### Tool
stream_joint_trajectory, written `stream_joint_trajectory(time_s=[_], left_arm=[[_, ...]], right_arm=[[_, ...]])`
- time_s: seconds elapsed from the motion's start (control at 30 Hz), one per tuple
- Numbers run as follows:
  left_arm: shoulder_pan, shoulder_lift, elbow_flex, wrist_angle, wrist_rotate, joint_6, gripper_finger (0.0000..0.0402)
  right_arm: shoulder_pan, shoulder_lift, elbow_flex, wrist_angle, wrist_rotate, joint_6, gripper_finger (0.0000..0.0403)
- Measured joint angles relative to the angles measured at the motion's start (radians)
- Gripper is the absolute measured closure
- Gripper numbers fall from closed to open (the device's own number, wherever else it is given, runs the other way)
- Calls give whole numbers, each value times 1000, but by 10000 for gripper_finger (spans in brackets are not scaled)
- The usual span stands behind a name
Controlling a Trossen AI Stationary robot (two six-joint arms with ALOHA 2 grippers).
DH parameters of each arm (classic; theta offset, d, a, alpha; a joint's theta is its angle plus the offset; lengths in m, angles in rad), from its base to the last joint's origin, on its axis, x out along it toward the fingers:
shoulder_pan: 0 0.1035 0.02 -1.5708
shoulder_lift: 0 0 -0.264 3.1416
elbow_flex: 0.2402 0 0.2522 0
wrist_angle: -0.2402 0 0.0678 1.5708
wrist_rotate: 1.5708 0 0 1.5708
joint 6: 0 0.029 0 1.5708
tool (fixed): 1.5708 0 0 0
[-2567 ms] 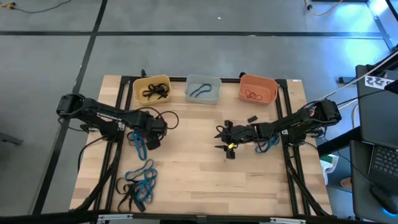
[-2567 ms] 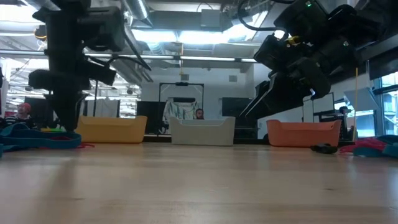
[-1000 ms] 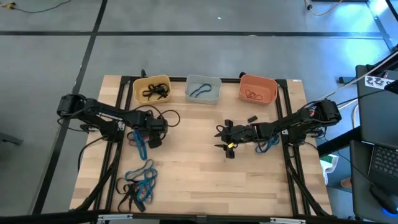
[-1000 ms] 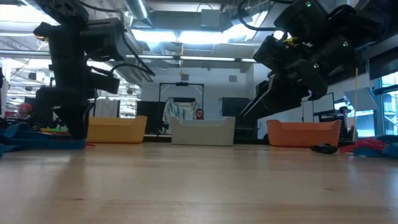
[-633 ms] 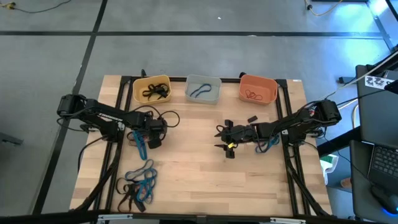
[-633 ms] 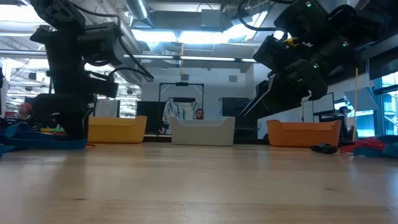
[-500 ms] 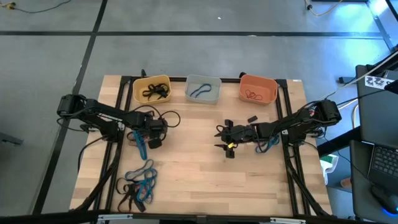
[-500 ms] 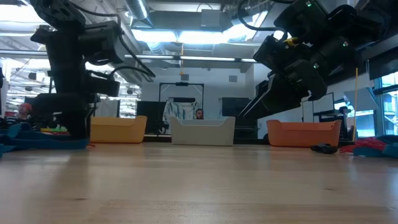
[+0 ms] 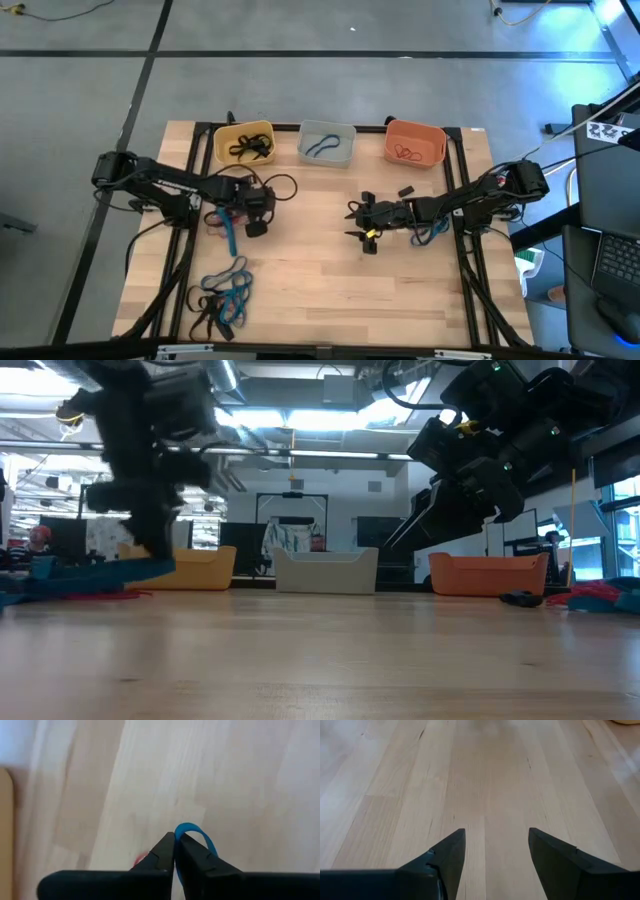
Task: Sort rubber bands into baskets
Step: Put the blue rubber band into the grey bin
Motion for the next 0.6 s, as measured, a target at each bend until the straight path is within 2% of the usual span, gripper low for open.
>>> stream_joint_trajectory(time_s=[0.37,0.6], left_arm=[[0,0,145,45,0,84,381],[11,-1,156,227,-6,148,380]], right_arm=[[0,0,0,0,0,0,185],[0,0,0,0,0,1,185]])
